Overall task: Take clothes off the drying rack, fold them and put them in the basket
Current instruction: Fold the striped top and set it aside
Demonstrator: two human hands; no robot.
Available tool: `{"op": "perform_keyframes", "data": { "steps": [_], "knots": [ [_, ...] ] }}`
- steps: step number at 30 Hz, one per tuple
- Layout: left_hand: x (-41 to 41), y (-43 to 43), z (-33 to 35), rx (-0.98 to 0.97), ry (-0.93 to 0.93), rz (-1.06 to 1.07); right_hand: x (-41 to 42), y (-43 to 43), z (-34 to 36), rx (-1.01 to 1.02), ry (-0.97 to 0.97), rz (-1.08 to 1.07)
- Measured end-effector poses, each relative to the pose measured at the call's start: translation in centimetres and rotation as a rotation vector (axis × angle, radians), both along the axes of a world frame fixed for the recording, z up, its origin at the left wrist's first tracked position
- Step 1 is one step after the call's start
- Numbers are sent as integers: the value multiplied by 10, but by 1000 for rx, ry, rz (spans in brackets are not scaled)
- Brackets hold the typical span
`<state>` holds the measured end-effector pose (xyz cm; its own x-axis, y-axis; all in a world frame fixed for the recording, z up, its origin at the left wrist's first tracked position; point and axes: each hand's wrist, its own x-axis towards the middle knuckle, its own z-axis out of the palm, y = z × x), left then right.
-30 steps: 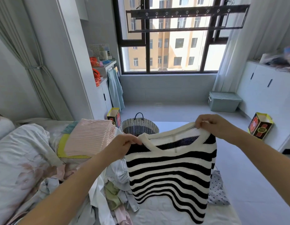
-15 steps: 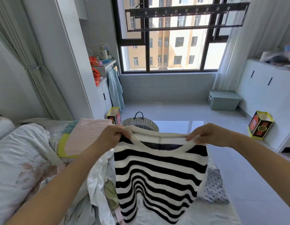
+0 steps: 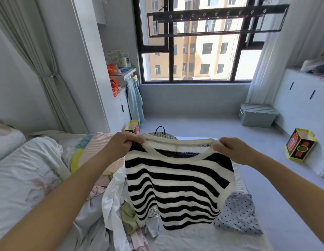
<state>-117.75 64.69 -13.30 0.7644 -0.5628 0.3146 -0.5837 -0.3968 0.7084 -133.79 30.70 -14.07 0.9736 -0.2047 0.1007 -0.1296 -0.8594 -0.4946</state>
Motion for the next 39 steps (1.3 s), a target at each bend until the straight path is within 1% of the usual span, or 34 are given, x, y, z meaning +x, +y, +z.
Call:
{"op": "perform_keyframes", "data": {
  "steps": [2,4,6,8,10,12,14,16,18,20,22,24,28,30,33,35,39],
  "knots": [
    [2,-2,-3,-6,7,-3,0,1,-3,21,-10,8],
    [7,-2,-6,-1,20,-10,1,1,-5,152,6,45],
    [14,0,-9,14,52,-31,-2,0,-2,304,21,128],
    [19,4,-11,38,93,-62,-8,0,4,397,28,217],
    [19,8,-10,55,132,-91,-13,1,11,453,56,283],
    [21,9,-10,78,118,-104,-15,-3,14,464,133,289],
    [22,9,-12,109,82,-122,-13,-8,10,381,197,256],
    [23,8,-14,186,-4,-138,-11,-13,4,286,238,228],
    [25,7,-21,253,-98,-149,-9,-14,-1,231,226,222],
    [25,4,-27,274,-145,-146,-9,-15,-4,133,144,228],
    [25,3,-26,258,-131,-143,-10,-18,-5,46,39,228],
    [26,4,-24,236,-137,-159,-13,-23,-5,20,-30,223],
    [35,7,-25,218,-103,-196,-12,-33,-7,-44,-80,152],
    [34,2,-26,271,-90,-206,-10,-36,-10,-70,-87,118],
    [29,-11,-26,419,-60,-186,-2,-41,-18,-116,-70,69],
    [32,-21,-31,491,-77,-176,6,-47,-24,-144,-41,49],
    [47,-41,-43,488,-39,-139,22,-64,-39,-154,59,27]
  ]
}}
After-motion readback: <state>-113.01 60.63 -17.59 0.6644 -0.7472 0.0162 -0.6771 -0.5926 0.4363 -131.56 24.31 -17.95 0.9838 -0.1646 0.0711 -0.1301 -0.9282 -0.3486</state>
